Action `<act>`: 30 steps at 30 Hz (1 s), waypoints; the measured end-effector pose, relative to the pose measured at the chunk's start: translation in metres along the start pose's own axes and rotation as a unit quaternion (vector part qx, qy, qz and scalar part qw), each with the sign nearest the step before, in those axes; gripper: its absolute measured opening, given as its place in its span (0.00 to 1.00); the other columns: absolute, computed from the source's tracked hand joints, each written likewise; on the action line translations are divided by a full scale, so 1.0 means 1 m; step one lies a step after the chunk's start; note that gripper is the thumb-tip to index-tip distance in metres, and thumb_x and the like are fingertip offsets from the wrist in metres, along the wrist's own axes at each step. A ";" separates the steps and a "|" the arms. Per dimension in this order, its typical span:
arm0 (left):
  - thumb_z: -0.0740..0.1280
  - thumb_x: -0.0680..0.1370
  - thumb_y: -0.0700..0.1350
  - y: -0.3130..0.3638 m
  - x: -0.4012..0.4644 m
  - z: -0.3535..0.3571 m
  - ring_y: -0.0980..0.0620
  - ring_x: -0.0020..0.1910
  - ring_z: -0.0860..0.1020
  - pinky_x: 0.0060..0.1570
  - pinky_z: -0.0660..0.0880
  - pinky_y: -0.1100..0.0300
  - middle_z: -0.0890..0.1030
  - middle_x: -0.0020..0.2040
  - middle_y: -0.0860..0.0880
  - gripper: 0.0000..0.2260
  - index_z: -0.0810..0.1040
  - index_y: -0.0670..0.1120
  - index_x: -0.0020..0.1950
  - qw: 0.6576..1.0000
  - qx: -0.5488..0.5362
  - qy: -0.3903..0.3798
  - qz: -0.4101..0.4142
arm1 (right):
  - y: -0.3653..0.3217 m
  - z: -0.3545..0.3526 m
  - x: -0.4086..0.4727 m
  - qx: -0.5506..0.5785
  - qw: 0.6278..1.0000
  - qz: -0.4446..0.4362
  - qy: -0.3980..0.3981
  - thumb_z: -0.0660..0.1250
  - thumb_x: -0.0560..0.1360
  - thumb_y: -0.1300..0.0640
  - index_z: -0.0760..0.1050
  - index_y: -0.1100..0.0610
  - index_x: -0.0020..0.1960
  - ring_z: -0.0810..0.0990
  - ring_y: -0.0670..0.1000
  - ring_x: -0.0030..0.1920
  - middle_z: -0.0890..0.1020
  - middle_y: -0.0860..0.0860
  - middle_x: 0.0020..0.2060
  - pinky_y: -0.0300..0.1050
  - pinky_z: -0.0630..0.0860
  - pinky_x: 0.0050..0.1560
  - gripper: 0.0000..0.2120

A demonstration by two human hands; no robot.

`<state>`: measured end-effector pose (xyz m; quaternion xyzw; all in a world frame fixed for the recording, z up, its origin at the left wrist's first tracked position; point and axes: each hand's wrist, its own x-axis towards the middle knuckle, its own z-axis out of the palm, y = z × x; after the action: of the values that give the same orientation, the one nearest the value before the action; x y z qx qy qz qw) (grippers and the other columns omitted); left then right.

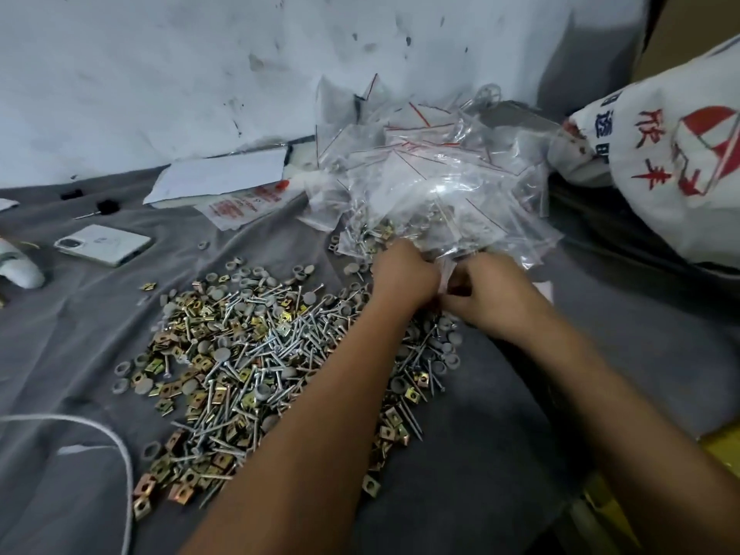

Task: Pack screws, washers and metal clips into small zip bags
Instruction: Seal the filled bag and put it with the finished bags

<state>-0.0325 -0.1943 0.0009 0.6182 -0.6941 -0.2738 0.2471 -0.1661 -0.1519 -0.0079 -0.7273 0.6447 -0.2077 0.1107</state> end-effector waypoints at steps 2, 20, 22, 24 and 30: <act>0.67 0.76 0.36 0.001 -0.002 0.003 0.40 0.46 0.81 0.38 0.71 0.58 0.83 0.42 0.40 0.06 0.78 0.39 0.40 0.999 -0.034 0.001 -0.015 | 0.007 -0.006 0.000 -0.012 1.000 -0.015 -0.015 0.73 0.76 0.54 0.81 0.58 0.34 0.80 0.49 0.31 0.81 0.52 0.29 0.44 0.70 0.32 0.13; 0.63 0.77 0.32 0.022 -0.028 0.011 0.46 0.50 0.76 0.50 0.75 0.51 0.80 0.52 0.43 0.10 0.79 0.40 0.54 0.980 -0.009 0.185 0.072 | 0.036 -0.010 -0.021 0.450 0.877 0.137 0.102 0.68 0.81 0.56 0.75 0.63 0.35 0.71 0.46 0.24 0.76 0.53 0.26 0.35 0.67 0.24 0.18; 0.64 0.77 0.31 0.032 -0.036 0.024 0.48 0.49 0.79 0.50 0.77 0.54 0.83 0.51 0.44 0.11 0.82 0.41 0.53 0.989 -0.055 0.120 0.071 | 0.037 -0.010 -0.022 0.470 0.862 0.161 0.103 0.66 0.82 0.60 0.75 0.62 0.36 0.73 0.46 0.25 0.78 0.53 0.28 0.35 0.68 0.24 0.17; 0.64 0.76 0.32 0.039 -0.043 0.042 0.46 0.50 0.81 0.51 0.78 0.54 0.85 0.49 0.44 0.09 0.82 0.42 0.49 0.993 -0.103 0.048 0.032 | 0.039 -0.012 -0.025 0.484 0.851 0.174 0.102 0.65 0.83 0.63 0.76 0.63 0.37 0.73 0.44 0.22 0.78 0.52 0.26 0.33 0.65 0.21 0.16; 0.62 0.78 0.33 0.040 -0.044 0.066 0.46 0.53 0.79 0.48 0.73 0.56 0.83 0.54 0.44 0.12 0.82 0.40 0.57 0.996 -0.082 0.018 0.018 | 0.053 -0.026 -0.031 0.441 0.865 0.177 0.164 0.68 0.81 0.62 0.81 0.67 0.41 0.69 0.45 0.24 0.78 0.53 0.28 0.35 0.64 0.22 0.12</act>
<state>-0.1015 -0.1422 -0.0204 0.5879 -0.6758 -0.3144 0.3144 -0.2277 -0.1260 -0.0131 -0.4322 0.6125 -0.5636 0.3470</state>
